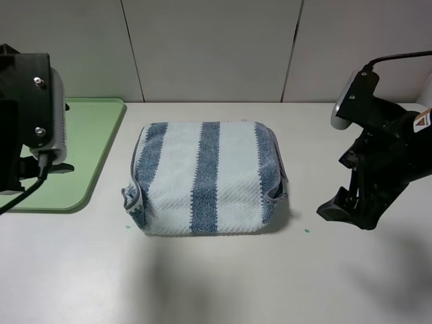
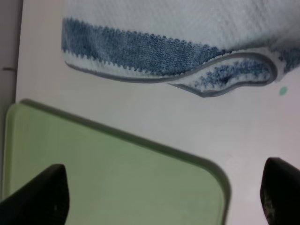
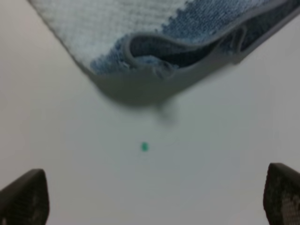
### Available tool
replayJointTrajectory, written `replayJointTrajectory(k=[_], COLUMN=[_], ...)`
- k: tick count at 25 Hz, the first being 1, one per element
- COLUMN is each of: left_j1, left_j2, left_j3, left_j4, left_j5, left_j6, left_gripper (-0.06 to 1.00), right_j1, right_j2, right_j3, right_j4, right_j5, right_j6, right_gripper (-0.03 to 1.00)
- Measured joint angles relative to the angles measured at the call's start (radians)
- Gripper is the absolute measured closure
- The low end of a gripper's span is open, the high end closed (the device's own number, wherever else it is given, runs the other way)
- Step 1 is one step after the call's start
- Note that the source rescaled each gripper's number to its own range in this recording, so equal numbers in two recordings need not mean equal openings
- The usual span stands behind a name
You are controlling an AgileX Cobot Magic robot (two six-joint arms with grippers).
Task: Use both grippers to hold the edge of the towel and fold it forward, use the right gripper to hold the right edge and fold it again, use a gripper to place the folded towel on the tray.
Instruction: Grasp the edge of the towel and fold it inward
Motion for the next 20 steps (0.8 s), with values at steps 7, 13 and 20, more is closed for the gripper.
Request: replayJointTrajectory(k=[7, 13, 20], left_j1=[0.0, 0.0, 0.0], left_j2=[0.108, 0.187, 0.273], left_j3=[-0.001, -0.001, -0.001], left_j4=[0.0, 0.0, 0.0], left_j5=[-0.012, -0.016, -0.053], left_j6=[0.19, 0.301, 0.48], left_gripper=[0.14, 0.14, 0.14], right_j1=[0.0, 0.0, 0.0], right_j2=[0.013, 0.015, 0.073], right_j3=[0.0, 0.0, 0.0], right_j4=[-0.137, -0.206, -0.222], right_j5=[-0.108, -0.176, -0.2], right_j6=[-0.088, -0.094, -0.094], right_gripper=[-0.03, -0.03, -0.03])
